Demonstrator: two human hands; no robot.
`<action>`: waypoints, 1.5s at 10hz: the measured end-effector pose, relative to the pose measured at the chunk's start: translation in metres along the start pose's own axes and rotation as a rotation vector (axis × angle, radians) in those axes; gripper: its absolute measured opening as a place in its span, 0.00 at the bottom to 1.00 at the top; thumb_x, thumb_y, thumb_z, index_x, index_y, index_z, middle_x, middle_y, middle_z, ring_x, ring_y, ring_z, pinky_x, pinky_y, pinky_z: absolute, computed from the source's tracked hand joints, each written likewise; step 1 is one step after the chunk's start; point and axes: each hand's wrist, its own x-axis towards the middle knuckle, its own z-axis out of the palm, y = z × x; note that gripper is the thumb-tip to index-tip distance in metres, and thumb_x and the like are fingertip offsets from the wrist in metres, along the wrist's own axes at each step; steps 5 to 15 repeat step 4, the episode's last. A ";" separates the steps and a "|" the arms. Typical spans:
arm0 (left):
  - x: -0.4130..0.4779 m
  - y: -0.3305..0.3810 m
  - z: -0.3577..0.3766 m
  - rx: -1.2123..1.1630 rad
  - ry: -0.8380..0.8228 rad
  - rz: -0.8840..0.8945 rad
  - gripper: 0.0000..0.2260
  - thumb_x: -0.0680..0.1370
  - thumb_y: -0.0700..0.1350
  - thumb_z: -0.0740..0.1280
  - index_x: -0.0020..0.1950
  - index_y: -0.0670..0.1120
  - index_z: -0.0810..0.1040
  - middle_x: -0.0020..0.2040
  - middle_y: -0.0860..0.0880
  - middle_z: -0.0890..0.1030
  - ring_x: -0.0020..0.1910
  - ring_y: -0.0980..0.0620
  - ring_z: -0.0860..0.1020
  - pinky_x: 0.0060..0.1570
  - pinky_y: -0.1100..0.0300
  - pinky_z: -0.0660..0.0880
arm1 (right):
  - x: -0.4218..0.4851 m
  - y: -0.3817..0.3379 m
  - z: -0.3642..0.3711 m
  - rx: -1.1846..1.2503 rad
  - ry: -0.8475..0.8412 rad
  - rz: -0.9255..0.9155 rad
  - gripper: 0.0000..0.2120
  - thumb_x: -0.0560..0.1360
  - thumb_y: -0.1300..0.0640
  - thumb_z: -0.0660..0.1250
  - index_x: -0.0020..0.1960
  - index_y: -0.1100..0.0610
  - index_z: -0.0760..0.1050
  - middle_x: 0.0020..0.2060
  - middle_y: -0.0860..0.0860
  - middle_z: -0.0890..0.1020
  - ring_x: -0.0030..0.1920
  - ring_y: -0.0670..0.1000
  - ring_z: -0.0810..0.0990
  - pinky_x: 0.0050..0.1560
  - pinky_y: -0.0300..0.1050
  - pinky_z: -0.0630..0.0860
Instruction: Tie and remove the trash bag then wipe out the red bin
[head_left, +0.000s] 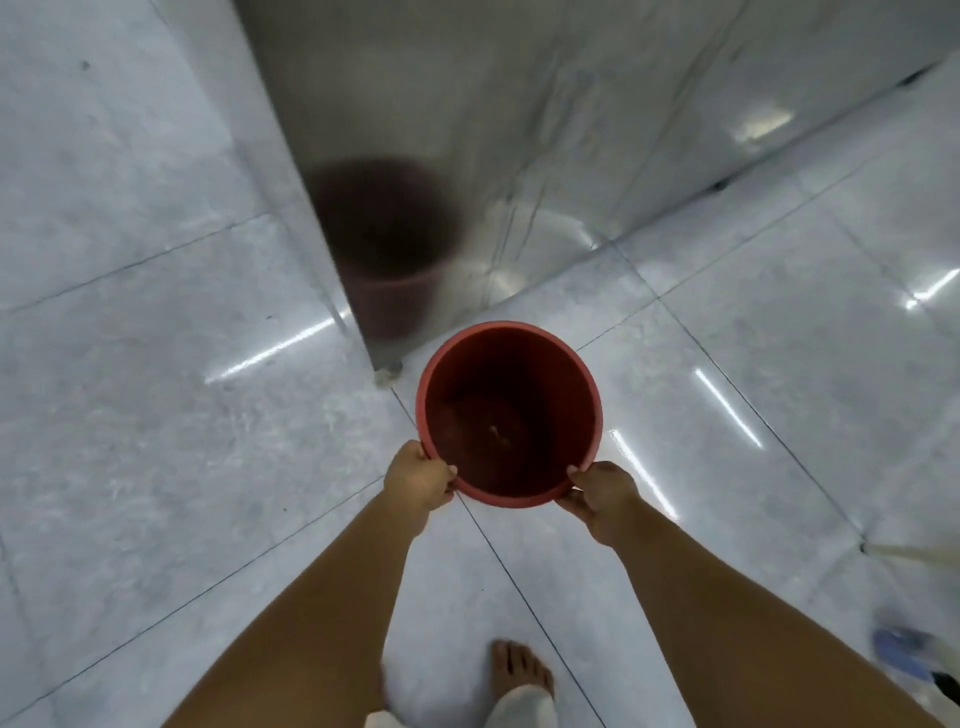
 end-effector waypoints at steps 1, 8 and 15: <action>0.013 -0.002 0.007 0.003 0.029 0.005 0.08 0.76 0.30 0.63 0.51 0.41 0.69 0.58 0.36 0.76 0.55 0.39 0.78 0.49 0.52 0.77 | 0.007 0.003 0.001 0.073 -0.007 0.019 0.09 0.78 0.72 0.59 0.56 0.66 0.71 0.42 0.60 0.78 0.46 0.59 0.79 0.54 0.53 0.77; -0.005 0.013 0.009 0.332 -0.033 -0.065 0.24 0.78 0.48 0.63 0.71 0.44 0.61 0.53 0.44 0.75 0.50 0.44 0.77 0.44 0.53 0.75 | -0.004 -0.006 -0.002 0.073 -0.039 0.034 0.15 0.77 0.68 0.59 0.63 0.62 0.71 0.46 0.56 0.78 0.49 0.55 0.77 0.61 0.53 0.74; -0.005 0.013 0.009 0.332 -0.033 -0.065 0.24 0.78 0.48 0.63 0.71 0.44 0.61 0.53 0.44 0.75 0.50 0.44 0.77 0.44 0.53 0.75 | -0.004 -0.006 -0.002 0.073 -0.039 0.034 0.15 0.77 0.68 0.59 0.63 0.62 0.71 0.46 0.56 0.78 0.49 0.55 0.77 0.61 0.53 0.74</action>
